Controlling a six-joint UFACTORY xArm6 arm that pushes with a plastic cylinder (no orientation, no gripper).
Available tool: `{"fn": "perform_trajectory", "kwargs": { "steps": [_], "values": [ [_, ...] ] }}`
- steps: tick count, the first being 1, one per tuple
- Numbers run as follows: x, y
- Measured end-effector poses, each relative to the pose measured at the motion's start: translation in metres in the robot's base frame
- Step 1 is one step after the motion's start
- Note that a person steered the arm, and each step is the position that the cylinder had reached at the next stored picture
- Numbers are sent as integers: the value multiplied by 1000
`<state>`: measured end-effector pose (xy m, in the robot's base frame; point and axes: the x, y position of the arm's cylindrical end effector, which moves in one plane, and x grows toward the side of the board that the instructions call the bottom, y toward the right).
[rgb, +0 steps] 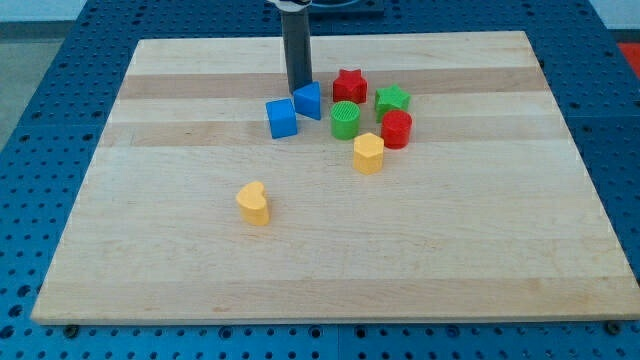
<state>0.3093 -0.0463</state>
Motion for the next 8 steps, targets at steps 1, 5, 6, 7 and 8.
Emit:
{"fn": "perform_trajectory", "kwargs": {
  "steps": [1, 5, 6, 7, 8],
  "values": [
    [0, -19],
    [50, -38],
    [50, -39],
    [61, -66],
    [102, -76]
  ]
}}
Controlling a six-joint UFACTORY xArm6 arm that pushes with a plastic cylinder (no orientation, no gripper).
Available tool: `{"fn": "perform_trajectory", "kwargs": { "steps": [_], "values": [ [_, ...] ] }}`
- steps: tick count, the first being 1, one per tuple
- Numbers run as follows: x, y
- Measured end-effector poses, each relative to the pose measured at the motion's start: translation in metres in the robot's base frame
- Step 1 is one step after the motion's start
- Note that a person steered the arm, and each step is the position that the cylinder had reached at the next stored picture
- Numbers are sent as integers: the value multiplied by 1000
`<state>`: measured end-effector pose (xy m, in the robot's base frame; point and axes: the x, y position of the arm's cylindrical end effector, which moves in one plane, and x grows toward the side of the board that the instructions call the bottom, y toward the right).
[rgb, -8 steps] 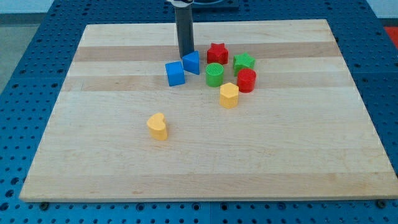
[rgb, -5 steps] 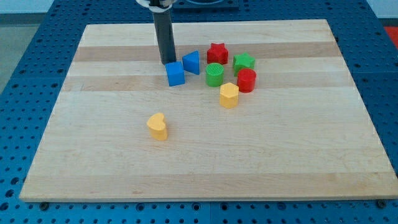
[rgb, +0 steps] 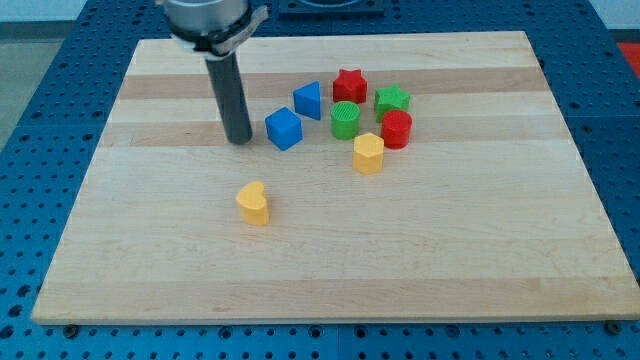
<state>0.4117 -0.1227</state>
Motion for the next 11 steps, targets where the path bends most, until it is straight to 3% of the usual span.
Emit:
{"fn": "perform_trajectory", "kwargs": {
  "steps": [2, 3, 6, 9, 11],
  "values": [
    [96, 0],
    [119, 0],
    [102, 45],
    [76, 17],
    [58, 35]
  ]
}}
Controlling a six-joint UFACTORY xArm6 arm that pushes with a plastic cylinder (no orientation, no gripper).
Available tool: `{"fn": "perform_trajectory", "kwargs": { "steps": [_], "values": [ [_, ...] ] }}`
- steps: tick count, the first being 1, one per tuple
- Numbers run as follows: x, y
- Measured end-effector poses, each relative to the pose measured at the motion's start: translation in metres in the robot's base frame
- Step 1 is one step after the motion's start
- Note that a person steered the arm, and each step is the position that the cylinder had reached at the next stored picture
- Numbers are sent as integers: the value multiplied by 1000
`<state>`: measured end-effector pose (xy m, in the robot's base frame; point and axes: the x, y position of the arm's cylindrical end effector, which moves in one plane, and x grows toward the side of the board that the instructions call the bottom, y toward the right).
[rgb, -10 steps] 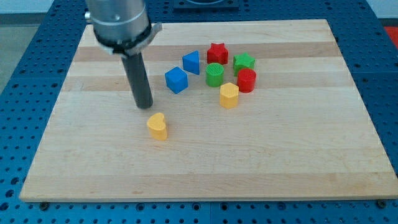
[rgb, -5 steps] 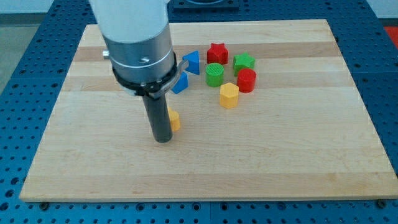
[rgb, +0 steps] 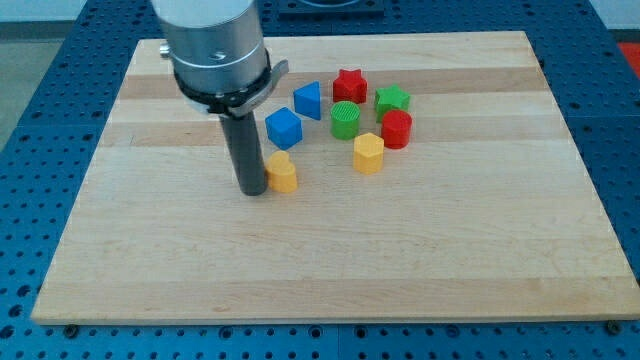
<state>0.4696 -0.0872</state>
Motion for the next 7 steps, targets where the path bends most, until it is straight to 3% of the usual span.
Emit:
{"fn": "perform_trajectory", "kwargs": {
  "steps": [2, 7],
  "values": [
    [-2, 44],
    [-26, 51]
  ]
}}
